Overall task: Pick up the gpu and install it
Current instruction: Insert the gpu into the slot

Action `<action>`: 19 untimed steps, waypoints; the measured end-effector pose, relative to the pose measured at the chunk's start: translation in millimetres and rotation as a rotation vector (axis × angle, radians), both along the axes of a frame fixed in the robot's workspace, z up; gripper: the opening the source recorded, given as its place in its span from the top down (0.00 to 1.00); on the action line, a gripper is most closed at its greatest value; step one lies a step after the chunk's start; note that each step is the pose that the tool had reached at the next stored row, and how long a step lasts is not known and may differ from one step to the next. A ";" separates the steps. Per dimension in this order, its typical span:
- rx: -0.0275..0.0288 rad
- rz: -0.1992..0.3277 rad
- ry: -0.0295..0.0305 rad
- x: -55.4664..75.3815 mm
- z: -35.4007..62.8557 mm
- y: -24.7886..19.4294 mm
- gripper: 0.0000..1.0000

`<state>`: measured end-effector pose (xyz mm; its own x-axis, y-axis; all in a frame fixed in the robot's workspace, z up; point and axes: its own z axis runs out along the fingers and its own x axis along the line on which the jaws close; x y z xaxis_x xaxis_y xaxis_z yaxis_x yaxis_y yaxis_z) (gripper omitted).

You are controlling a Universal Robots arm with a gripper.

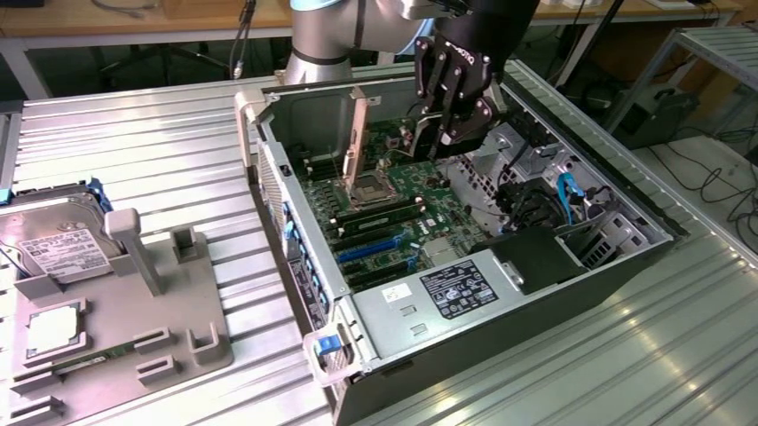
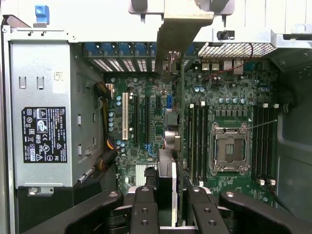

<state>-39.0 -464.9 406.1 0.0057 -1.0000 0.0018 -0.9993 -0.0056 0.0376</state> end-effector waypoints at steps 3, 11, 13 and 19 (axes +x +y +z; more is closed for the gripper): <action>0.0000 0.000 0.0000 0.0 0.0 0.0 0.72; 0.0017 0.000 -0.0001 0.0 -3.1 0.0 0.72; 0.0017 0.000 0.0001 0.0 -6.7 0.0 0.72; 0.0017 0.000 0.0002 0.0 -20.4 0.0 0.72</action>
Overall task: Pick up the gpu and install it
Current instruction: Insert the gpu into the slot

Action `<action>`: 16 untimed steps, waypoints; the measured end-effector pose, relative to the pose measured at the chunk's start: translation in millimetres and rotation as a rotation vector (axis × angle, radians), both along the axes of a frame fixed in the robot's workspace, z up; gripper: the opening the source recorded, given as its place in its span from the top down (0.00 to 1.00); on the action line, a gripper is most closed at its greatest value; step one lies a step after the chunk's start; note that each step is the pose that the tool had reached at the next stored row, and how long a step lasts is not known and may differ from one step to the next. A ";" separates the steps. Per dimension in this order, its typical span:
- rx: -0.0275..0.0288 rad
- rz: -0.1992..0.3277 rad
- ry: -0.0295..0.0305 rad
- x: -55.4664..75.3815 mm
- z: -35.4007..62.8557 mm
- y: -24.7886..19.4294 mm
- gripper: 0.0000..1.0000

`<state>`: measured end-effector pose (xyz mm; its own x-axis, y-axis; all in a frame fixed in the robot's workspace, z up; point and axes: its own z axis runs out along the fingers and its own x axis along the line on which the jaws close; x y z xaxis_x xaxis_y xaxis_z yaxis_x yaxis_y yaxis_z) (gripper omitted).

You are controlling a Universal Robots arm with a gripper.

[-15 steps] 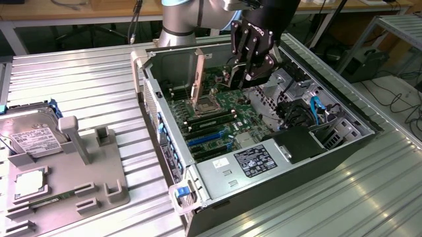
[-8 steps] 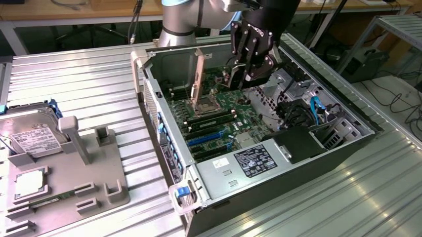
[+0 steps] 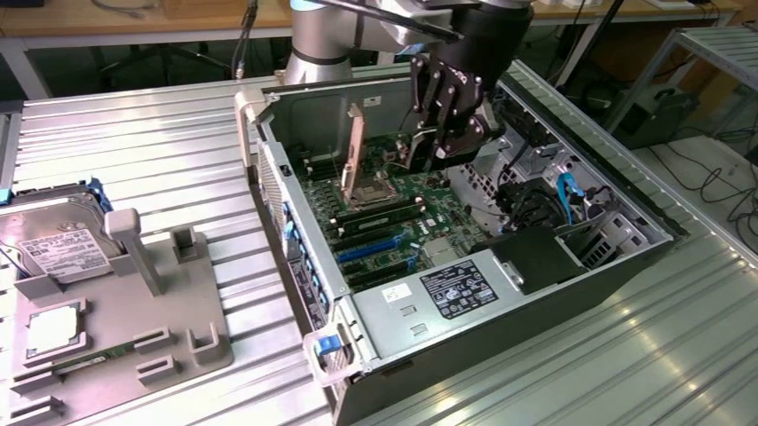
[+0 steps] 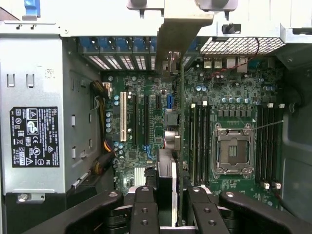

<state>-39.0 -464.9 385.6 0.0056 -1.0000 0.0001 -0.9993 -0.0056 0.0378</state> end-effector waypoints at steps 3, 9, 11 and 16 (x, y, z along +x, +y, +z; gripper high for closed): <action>-0.0001 0.000 0.0001 0.0 -5.4 0.0 0.72; 0.0000 0.000 0.0002 0.0 -17.5 0.0 0.72; -0.0001 0.000 0.0003 0.0 -23.0 0.0 0.72; 0.0000 0.000 0.0005 0.0 -26.5 0.0 0.72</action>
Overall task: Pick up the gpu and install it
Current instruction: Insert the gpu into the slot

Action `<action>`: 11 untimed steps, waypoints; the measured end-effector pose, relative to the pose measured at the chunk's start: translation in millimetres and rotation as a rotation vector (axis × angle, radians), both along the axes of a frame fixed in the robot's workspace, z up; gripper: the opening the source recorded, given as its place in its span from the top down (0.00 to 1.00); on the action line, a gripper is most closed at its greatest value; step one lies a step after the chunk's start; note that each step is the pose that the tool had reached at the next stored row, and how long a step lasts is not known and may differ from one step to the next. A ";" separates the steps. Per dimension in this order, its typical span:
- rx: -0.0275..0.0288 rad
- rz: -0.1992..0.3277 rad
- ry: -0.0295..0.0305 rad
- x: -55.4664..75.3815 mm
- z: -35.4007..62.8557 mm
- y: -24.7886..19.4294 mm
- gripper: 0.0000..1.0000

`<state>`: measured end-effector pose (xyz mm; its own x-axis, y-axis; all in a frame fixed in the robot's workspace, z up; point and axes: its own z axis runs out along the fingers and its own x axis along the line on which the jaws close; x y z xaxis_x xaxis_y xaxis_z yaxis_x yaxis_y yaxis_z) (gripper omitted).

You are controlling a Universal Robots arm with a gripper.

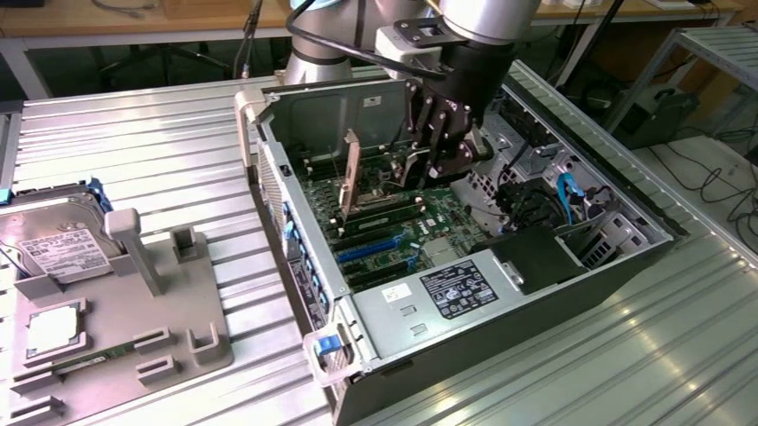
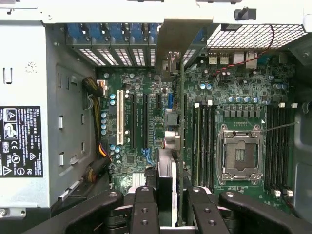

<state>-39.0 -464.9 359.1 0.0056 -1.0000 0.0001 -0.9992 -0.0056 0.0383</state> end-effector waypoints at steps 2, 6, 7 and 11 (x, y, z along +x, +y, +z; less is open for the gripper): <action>0.0000 0.000 0.0000 0.0 0.0 0.0 0.72; 0.0001 0.000 0.0002 0.0 -0.1 0.0 0.72; 0.0000 0.000 0.0009 0.0 0.0 0.0 0.72; 0.0001 0.000 0.0169 0.0 -0.4 0.0 0.72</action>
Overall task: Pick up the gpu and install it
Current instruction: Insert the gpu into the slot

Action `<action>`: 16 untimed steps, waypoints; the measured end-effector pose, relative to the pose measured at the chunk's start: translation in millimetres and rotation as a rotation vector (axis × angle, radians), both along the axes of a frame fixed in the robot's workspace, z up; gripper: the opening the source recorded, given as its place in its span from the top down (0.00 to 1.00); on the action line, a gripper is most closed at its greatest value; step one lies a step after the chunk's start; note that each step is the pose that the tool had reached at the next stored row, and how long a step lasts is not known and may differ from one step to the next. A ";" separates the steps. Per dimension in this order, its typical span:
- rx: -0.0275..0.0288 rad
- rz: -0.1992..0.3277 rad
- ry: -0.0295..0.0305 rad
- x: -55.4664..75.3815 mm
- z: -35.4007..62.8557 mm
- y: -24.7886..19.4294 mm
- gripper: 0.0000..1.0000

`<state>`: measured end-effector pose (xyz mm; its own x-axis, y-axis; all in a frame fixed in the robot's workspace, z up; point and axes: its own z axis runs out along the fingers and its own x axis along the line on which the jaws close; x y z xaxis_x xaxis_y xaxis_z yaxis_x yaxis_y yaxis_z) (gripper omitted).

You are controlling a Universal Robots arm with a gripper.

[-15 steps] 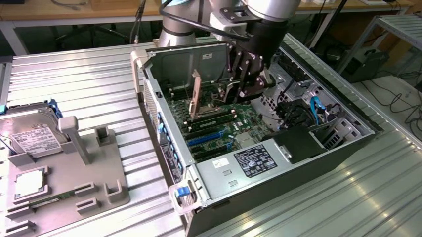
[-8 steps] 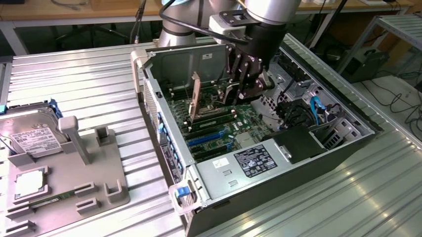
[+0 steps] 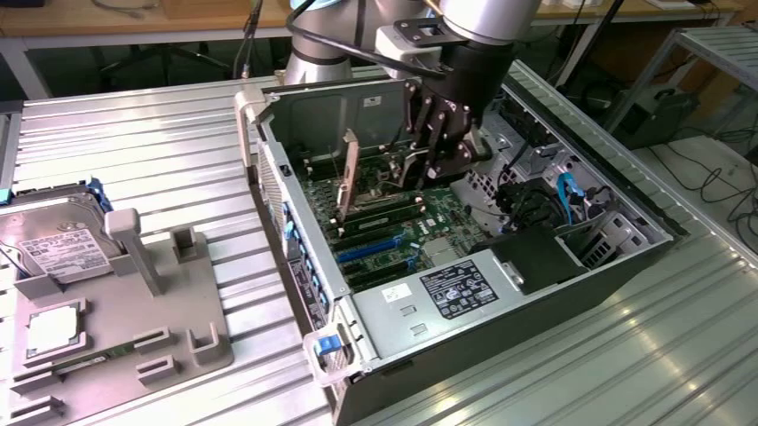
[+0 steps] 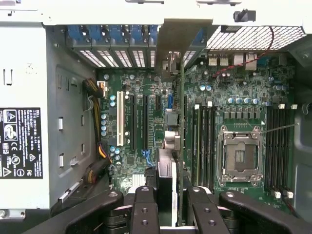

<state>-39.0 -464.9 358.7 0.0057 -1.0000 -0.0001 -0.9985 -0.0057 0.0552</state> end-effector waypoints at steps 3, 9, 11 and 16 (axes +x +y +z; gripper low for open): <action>0.0001 0.000 0.0183 0.0 -0.6 0.0 0.72; 0.0001 0.000 0.0154 0.0 -8.0 0.2 0.72; -0.0003 0.000 0.0144 -0.1 -12.4 2.1 0.72; -0.0003 0.000 0.0055 -0.1 -15.6 3.8 0.72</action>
